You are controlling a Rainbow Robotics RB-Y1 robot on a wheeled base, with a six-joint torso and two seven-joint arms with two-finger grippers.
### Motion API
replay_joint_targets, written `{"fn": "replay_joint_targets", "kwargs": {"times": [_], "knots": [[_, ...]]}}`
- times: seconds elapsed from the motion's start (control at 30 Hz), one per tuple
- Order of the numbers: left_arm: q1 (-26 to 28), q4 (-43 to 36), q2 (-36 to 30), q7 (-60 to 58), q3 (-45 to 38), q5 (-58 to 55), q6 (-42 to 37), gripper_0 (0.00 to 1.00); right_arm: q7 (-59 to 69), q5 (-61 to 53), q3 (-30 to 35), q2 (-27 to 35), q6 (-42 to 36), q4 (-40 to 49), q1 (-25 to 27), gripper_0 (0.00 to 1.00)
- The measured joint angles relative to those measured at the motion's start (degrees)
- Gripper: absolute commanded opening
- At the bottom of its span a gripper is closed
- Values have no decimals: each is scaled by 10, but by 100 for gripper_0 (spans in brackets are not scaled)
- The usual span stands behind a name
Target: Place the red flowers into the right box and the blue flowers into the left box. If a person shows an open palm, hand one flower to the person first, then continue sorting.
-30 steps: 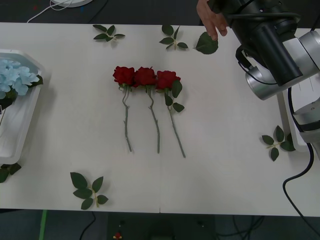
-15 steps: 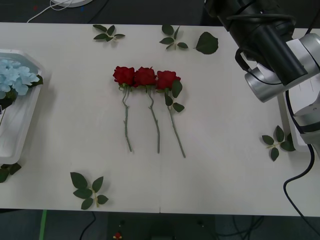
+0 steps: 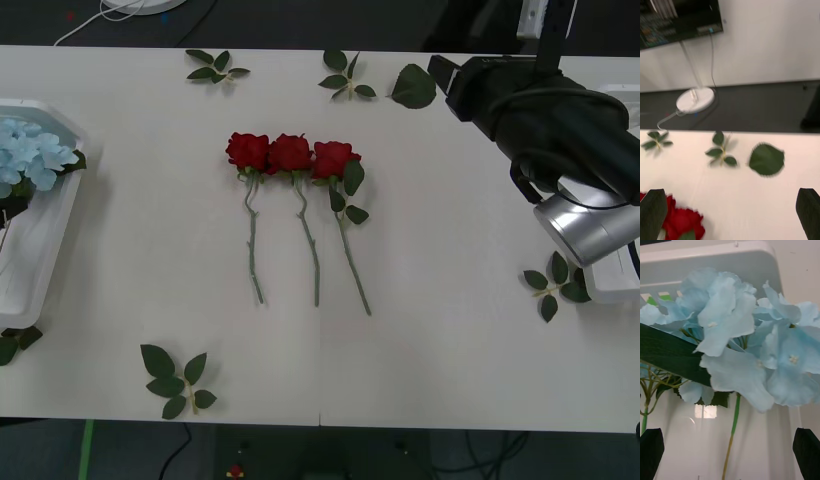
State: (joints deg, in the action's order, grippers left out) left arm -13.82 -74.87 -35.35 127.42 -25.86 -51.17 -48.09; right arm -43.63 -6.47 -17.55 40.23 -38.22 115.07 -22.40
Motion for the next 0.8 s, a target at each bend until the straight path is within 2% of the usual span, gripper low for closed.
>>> {"fn": "replay_joint_targets", "kwargs": {"times": [0.17, 0.27, 0.5, 0.67, 0.8], "knots": [[-27, -1, -2, 0, -14, -9, -125, 100, -3, -80, 0, 5, -157, 50, 12, 100], [-53, -1, -9, 0, -21, -11, -173, 100, -10, -114, 0, 5, -227, 63, 12, 100], [-136, -1, -49, 0, -22, -24, -290, 99, -142, -180, -1, 4, -367, 66, 12, 100], [-213, -3, -61, -15, -18, -24, -382, 100, -142, -185, -13, -16, -402, 64, 11, 100], [-266, -8, -61, -131, 12, -19, -412, 100, -142, -169, -53, -43, -403, 33, -4, 100]]}}
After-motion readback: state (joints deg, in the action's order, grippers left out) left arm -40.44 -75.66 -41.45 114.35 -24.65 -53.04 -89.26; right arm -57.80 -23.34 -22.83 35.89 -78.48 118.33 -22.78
